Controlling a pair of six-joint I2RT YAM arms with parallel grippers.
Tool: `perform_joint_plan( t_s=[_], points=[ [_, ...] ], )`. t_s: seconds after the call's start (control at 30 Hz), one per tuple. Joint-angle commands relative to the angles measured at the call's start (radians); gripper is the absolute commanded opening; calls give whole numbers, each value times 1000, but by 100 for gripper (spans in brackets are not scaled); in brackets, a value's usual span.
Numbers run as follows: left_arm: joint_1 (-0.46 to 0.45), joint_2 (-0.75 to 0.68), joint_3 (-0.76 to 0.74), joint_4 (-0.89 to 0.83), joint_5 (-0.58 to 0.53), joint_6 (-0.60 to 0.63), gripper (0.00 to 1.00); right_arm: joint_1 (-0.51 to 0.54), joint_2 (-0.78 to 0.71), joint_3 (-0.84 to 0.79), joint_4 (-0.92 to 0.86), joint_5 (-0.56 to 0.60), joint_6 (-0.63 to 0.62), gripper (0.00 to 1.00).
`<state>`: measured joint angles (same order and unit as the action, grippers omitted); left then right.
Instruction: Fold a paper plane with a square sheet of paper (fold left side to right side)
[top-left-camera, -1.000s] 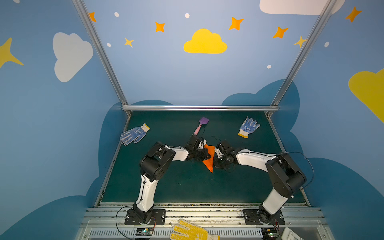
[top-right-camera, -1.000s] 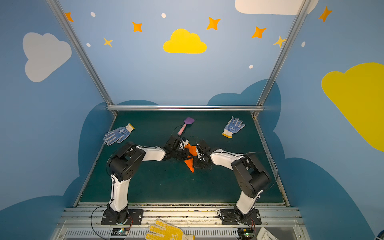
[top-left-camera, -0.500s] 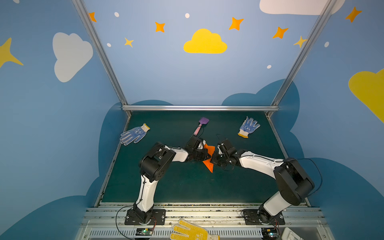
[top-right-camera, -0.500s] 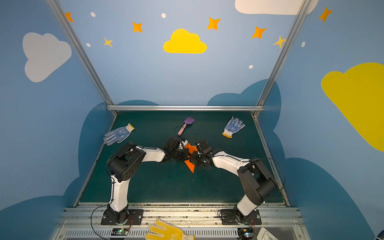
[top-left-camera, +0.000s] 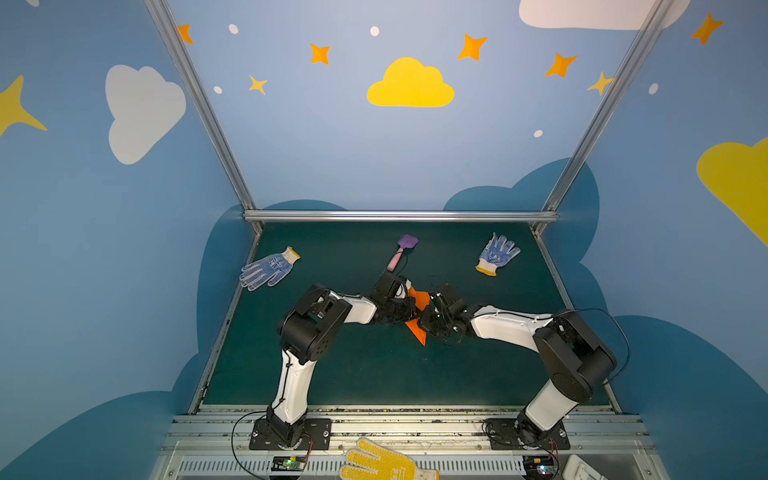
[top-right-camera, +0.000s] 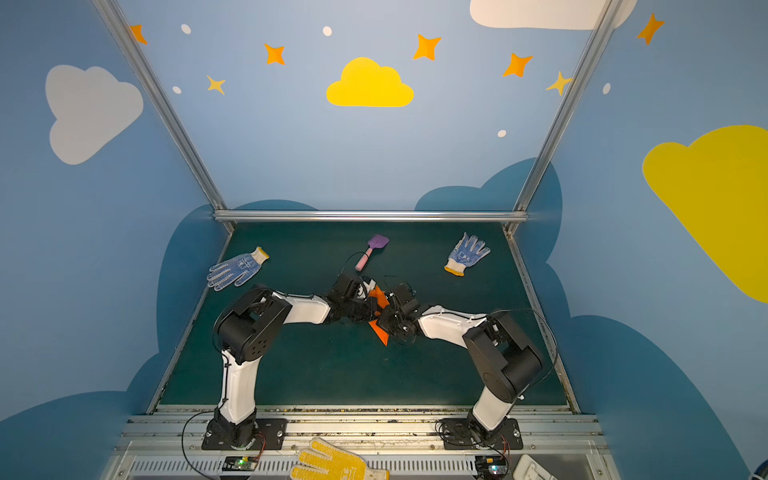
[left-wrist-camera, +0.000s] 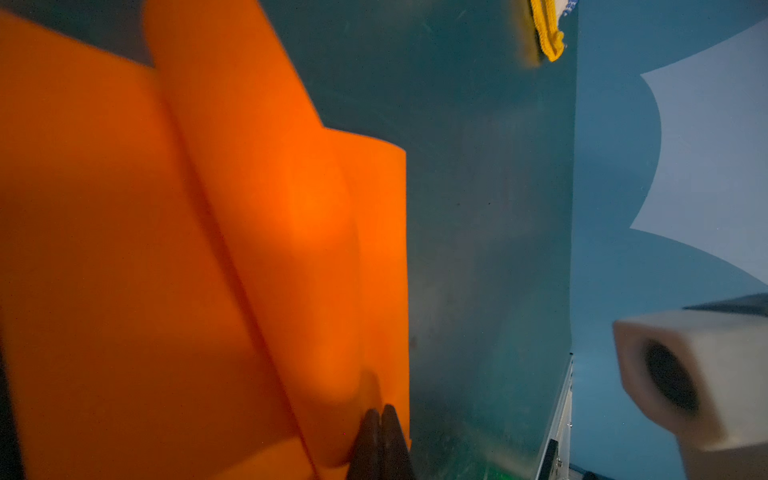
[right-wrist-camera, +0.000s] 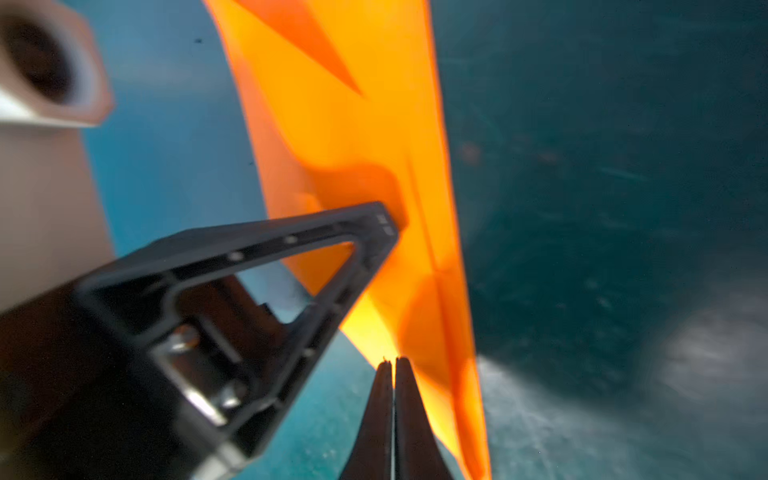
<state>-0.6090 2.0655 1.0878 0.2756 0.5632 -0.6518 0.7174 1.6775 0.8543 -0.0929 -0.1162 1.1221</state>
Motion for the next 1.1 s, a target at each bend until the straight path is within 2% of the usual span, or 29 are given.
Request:
perform_joint_plan(
  t_s=[0.0, 0.6, 1.07],
  points=[
    [15, 39, -37, -99, -71, 1, 4, 1, 13, -19, 4, 22, 7, 0],
    [19, 41, -42, -93, -73, -2, 4, 22, -5, -70, -33, 17, -3, 0],
    [21, 35, -45, -92, -73, -4, 4, 65, -77, -209, -45, 42, 31, 0]
  ],
)
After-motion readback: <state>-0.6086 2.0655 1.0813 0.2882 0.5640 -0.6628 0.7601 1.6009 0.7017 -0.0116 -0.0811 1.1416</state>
